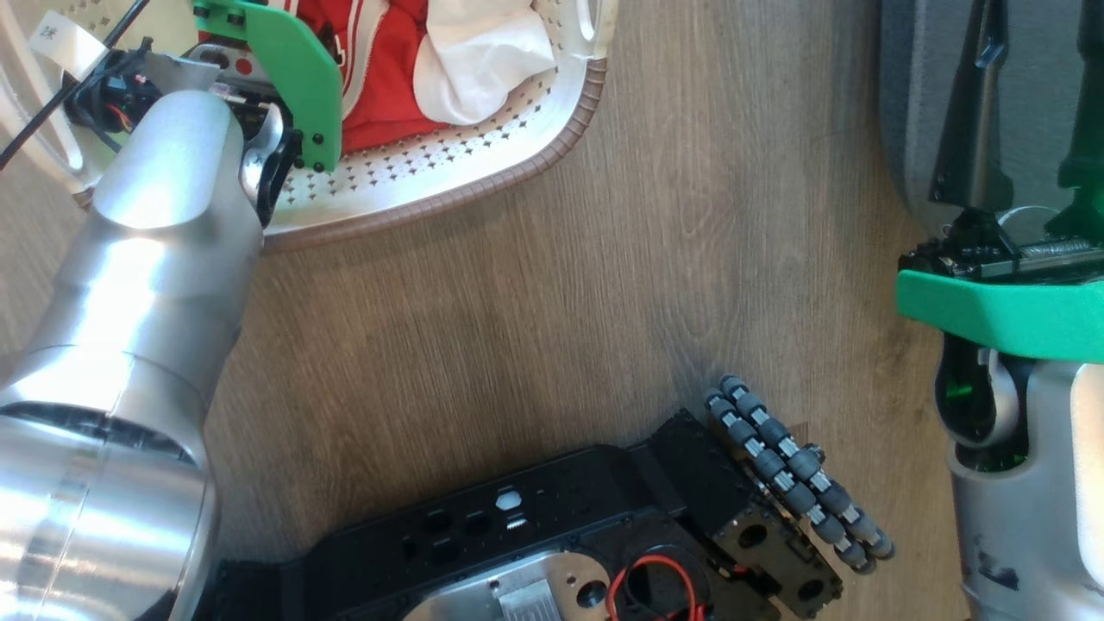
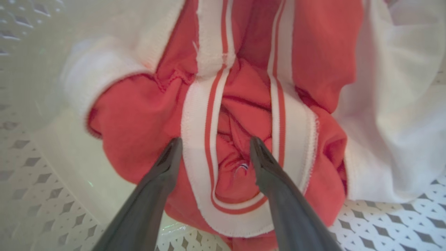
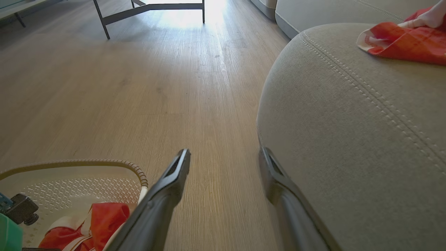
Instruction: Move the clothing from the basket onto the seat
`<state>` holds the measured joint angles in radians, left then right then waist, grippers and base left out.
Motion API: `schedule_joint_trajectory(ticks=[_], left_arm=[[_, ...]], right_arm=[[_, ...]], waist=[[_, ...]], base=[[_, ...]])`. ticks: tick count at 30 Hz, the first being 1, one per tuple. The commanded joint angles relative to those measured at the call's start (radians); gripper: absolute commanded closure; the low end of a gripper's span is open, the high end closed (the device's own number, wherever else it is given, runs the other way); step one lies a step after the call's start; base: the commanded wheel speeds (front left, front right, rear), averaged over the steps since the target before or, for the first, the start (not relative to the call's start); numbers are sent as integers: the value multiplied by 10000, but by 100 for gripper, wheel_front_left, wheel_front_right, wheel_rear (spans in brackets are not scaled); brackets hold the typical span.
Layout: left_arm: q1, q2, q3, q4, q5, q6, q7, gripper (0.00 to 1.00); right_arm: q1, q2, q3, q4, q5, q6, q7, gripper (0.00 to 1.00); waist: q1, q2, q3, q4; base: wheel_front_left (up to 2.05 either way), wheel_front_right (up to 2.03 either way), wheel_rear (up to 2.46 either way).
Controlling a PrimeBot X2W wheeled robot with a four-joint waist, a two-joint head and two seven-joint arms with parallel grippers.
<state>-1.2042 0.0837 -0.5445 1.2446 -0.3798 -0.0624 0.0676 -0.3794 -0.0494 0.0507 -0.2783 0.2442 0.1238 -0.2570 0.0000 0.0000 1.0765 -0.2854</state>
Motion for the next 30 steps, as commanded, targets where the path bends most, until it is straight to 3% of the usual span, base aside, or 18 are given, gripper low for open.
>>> schedule_joint_trajectory(ticks=[1, 11, 14, 15, 17, 23, 30], left_arm=[[415, 125, 44, -33, -114, -64, -137, 0], [369, 20, -121, 72, -213, -215, -297, 2], [362, 5, -178, 104, -228, -247, -336, 45], [360, 0, -200, 114, -230, -257, -347, 54], [359, -4, -220, 124, -233, -266, -361, 60], [363, -24, -334, 172, -253, -307, -491, 100], [348, -88, -435, 198, -384, -431, -668, 100]], right_arm=[[598, -9, 108, -379, -132, 69, -47, 0], [659, -8, 140, -412, -226, 69, -47, 0], [664, -8, 146, -414, -229, 69, -47, 0], [663, -8, 145, -414, -227, 69, -47, 0], [662, -8, 146, -415, -225, 69, -47, 0], [679, -8, 190, -425, -263, 69, -47, 0], [663, -8, 206, -404, -247, 69, -47, 0]], waist=[[0, 0, 11, 60], [0, 0, 25, 137], [0, 0, 25, 131], [0, 0, 25, 128], [0, 0, 24, 128], [0, 0, 11, 146], [0, 0, 3, 156]], base=[[0, 0, 0], [0, 0, 0], [0, 0, 0], [0, 0, 0], [0, 0, 0], [0, 0, 0], [0, 0, 0]])
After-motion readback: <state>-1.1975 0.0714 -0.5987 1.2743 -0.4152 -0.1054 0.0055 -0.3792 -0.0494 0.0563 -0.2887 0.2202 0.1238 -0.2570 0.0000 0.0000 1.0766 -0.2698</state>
